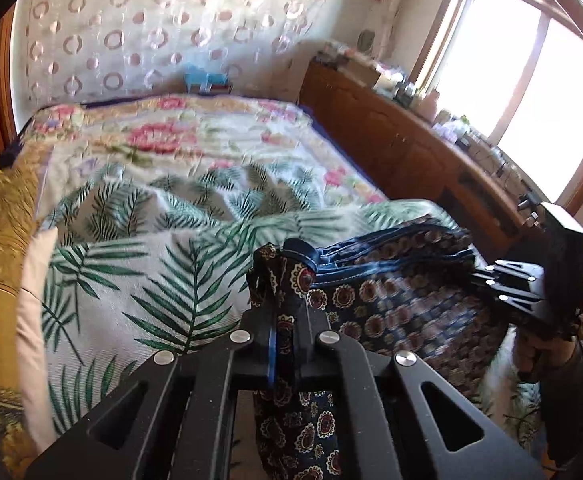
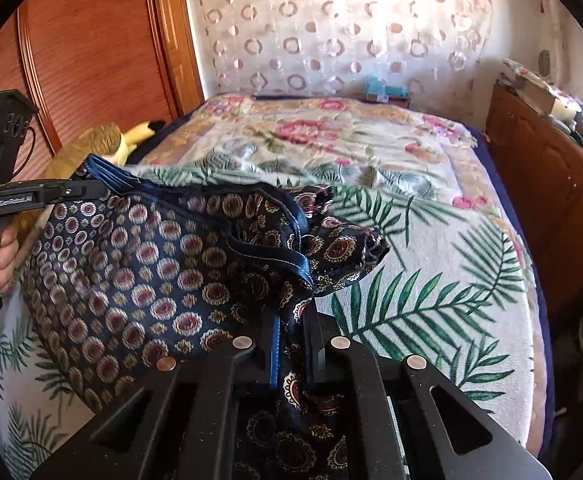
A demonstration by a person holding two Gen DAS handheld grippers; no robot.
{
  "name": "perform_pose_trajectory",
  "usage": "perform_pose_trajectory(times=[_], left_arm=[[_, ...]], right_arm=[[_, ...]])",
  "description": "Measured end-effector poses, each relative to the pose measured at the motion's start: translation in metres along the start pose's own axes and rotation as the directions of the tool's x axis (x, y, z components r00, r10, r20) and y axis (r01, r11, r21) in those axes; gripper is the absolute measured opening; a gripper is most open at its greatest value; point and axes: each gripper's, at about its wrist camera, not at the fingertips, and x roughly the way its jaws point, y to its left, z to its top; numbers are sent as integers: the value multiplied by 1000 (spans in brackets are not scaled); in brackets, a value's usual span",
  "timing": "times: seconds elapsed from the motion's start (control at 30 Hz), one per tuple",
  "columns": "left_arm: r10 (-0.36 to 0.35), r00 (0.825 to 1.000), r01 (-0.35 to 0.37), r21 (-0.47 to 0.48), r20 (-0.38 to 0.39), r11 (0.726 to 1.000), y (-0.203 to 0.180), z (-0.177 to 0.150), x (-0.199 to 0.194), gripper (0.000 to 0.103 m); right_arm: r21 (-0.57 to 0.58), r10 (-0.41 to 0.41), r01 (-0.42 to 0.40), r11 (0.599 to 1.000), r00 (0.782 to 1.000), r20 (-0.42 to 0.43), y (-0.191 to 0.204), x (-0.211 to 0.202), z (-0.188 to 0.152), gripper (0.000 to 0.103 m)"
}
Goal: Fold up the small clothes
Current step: 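Lift the folded robe with both tools and carry it toward the mustard cloth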
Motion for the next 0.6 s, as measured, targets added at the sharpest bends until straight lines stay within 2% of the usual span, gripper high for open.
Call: perform_pose_trajectory(times=[0.27,0.6], left_arm=[[33,994,-38,43,103,998,-17,-2,-47,5],[97,971,-107,36,219,994,-8,-5,-106,5]], right_arm=[[-20,0,2,1000,994,113,9,-30,11,8],[-127,33,-6,992,977,211,29,-42,31,8]])
